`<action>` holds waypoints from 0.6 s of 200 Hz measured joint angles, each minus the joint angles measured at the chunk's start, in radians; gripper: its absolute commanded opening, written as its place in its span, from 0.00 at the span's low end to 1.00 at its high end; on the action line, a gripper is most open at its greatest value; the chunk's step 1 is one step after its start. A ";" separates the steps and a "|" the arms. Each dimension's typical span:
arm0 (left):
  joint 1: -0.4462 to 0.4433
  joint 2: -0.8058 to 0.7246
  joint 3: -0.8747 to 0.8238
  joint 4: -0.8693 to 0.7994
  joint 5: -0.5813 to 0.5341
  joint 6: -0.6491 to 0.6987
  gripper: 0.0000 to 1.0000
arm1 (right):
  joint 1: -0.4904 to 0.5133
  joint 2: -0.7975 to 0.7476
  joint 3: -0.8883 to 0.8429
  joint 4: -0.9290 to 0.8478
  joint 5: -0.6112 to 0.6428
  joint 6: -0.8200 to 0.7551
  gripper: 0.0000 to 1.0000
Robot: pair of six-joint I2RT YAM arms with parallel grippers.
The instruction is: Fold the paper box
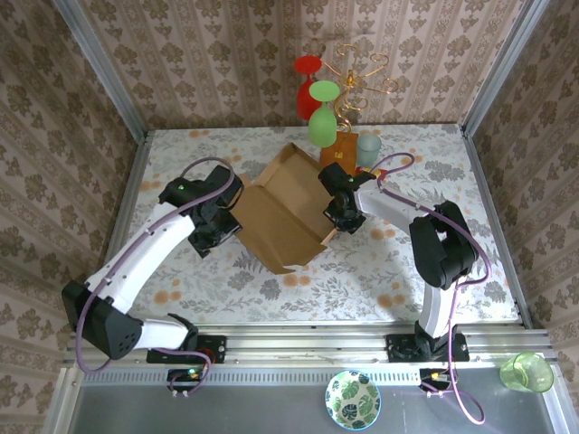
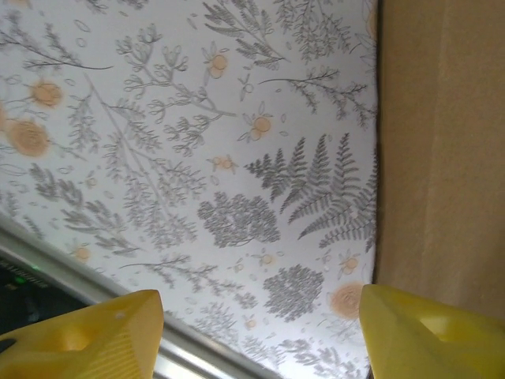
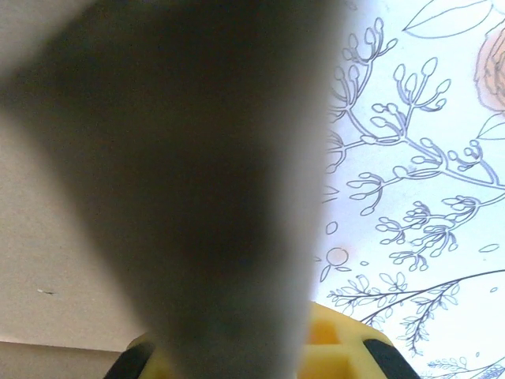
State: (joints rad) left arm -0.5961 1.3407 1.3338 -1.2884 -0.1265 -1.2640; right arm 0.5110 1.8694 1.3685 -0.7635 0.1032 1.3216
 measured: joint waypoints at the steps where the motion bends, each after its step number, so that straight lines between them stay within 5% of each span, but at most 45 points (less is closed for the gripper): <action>1: 0.000 0.001 0.000 0.002 0.000 -0.001 0.68 | 0.000 0.000 0.000 0.000 0.000 0.000 0.00; 77: -0.018 0.080 0.008 0.128 -0.002 -0.012 0.62 | 0.005 0.000 -0.026 0.009 -0.033 0.041 0.00; 120: -0.020 0.085 -0.012 0.196 -0.023 -0.005 0.26 | 0.014 0.000 -0.030 0.025 -0.045 0.065 0.00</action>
State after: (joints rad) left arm -0.6163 1.4254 1.3220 -1.0920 -0.1493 -1.2686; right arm 0.5251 1.8694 1.3388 -0.7383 0.0582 1.3869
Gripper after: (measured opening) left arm 0.368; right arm 0.072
